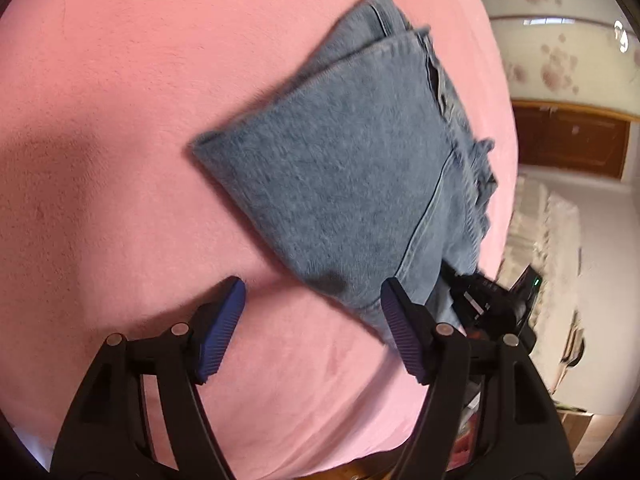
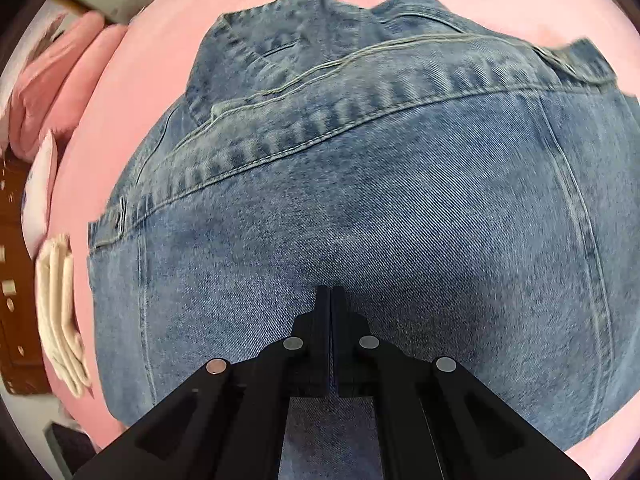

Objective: Fold large clothes

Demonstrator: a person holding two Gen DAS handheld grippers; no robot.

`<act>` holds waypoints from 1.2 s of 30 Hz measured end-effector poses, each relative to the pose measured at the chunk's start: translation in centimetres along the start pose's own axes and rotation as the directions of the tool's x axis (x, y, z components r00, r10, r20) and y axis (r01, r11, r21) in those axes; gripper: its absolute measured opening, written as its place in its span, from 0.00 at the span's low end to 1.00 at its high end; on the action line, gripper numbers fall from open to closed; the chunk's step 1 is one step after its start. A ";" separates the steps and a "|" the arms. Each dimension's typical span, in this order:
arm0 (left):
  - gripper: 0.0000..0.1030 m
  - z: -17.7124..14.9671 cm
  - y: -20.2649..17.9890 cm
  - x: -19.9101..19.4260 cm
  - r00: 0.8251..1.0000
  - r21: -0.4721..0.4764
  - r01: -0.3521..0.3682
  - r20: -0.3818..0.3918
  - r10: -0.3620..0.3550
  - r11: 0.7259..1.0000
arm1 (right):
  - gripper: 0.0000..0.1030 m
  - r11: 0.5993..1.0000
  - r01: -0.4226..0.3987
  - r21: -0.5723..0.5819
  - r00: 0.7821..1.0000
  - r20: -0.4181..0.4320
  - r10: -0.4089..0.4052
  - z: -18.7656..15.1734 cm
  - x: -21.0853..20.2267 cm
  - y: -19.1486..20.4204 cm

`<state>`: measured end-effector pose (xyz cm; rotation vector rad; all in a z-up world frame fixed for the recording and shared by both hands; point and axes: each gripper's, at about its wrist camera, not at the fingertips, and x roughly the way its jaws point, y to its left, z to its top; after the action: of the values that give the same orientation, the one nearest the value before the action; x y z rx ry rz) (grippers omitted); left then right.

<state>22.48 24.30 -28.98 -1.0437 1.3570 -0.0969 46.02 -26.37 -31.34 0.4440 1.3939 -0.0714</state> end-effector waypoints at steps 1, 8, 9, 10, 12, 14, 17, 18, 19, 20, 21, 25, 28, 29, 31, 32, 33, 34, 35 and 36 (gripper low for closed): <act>0.65 0.3 0.0 0.0 1.000 0.003 0.006 0.025 -0.006 1.000 | 0.00 1.000 -0.007 0.022 1.000 0.007 0.007 -0.2 -0.4 -0.5; 0.57 3.9 -2.1 2.5 0.997 0.107 -0.013 0.081 0.004 0.994 | 0.00 0.996 -0.035 0.077 0.999 0.037 0.033 -0.5 -0.8 -1.4; 0.56 4.3 -2.3 3.1 0.997 0.106 -0.026 0.079 0.017 0.994 | 0.00 0.997 -0.040 0.071 0.998 0.042 0.037 -0.5 -0.8 -1.6; 0.55 4.4 -2.2 3.4 0.996 0.097 -0.036 0.079 0.028 0.995 | 0.00 0.997 -0.047 0.064 0.998 0.046 0.044 -0.6 -0.8 -1.7; 0.48 4.4 -2.4 3.5 0.994 0.069 -0.046 0.100 0.039 0.997 | 0.00 0.995 -0.069 0.065 0.996 0.056 0.066 -0.7 -0.8 -2.1; 0.38 4.2 -2.5 3.4 0.991 0.054 -0.051 0.128 0.044 0.997 | 0.00 0.990 -0.104 0.094 0.993 0.065 0.098 -1.0 -0.6 -2.6; 0.23 3.6 -3.3 2.7 0.981 0.084 -0.082 0.181 0.066 0.993 | 0.00 0.971 -0.177 0.162 0.983 0.078 0.166 -1.2 -0.6 -4.1; 0.19 3.3 -4.1 2.5 0.975 0.103 -0.114 0.201 0.092 0.988 | 0.00 0.964 -0.198 0.178 0.979 0.083 0.186 -1.3 -0.5 -4.6; 0.17 3.0 -4.6 2.1 0.969 0.121 -0.140 0.219 0.111 0.983 | 0.00 0.957 -0.220 0.191 0.974 0.088 0.207 -1.4 -0.5 -5.0; 0.13 2.7 -5.4 1.7 0.962 0.139 -0.164 0.242 0.127 0.977 | 0.00 0.951 -0.239 0.196 0.970 0.092 0.225 -1.5 -0.5 -5.5; 0.11 2.1 -6.6 1.3 0.950 0.167 -0.196 0.278 0.144 0.966 | 0.00 0.947 -0.253 0.197 0.966 0.095 0.239 -1.6 -0.5 -5.8; 0.08 -0.9 -12.3 -0.5 0.893 0.306 -0.290 0.426 0.142 0.907 | 0.00 0.935 -0.298 0.191 0.954 0.093 0.285 -1.6 -0.5 -7.0; 0.08 -3.4 -16.9 -1.5 0.869 0.385 -0.286 0.491 0.067 0.877 | 0.00 0.927 -0.339 0.160 0.941 0.084 0.329 -1.6 -0.2 -7.9; 0.08 -4.1 -18.5 -1.6 0.870 0.405 -0.271 0.491 0.042 0.873 | 0.00 0.921 -0.356 0.158 0.934 0.082 0.347 -1.8 -0.3 -8.2; 0.06 -5.5 -21.2 -1.9 0.868 0.430 -0.255 0.497 0.009 0.866 | 0.00 0.898 -0.407 0.168 0.914 0.074 0.400 -1.9 -0.2 -9.2; 0.06 -6.4 -22.5 -1.8 0.863 0.440 -0.254 0.504 -0.003 0.861 | 0.00 0.884 -0.433 0.175 0.901 0.067 0.428 -2.0 -0.1 -9.7; 0.06 -7.2 -23.7 -1.8 0.860 0.452 -0.255 0.510 -0.014 0.855 | 0.00 0.875 -0.450 0.180 0.892 0.057 0.447 -2.0 0.0 -10.1; 0.06 -8.4 -25.0 -1.5 0.857 0.473 -0.256 0.514 -0.028 0.843 | 0.00 0.863 -0.470 0.185 0.881 0.041 0.471 -2.0 0.1 -10.5; 0.06 -9.6 -26.4 -1.1 0.855 0.494 -0.262 0.517 -0.038 0.829 | 0.00 0.854 -0.485 0.187 0.872 0.023 0.490 -1.9 0.1 -10.9; 0.06 -11.2 -28.0 -0.5 0.855 0.519 -0.275 0.517 -0.041 0.809 | 0.00 0.850 -0.493 0.186 0.866 0.006 0.501 -1.7 0.2 -11.1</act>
<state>26.99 2.37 -8.76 -0.4060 0.8130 -0.1190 41.03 -35.95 -34.60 0.9561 1.2790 0.2395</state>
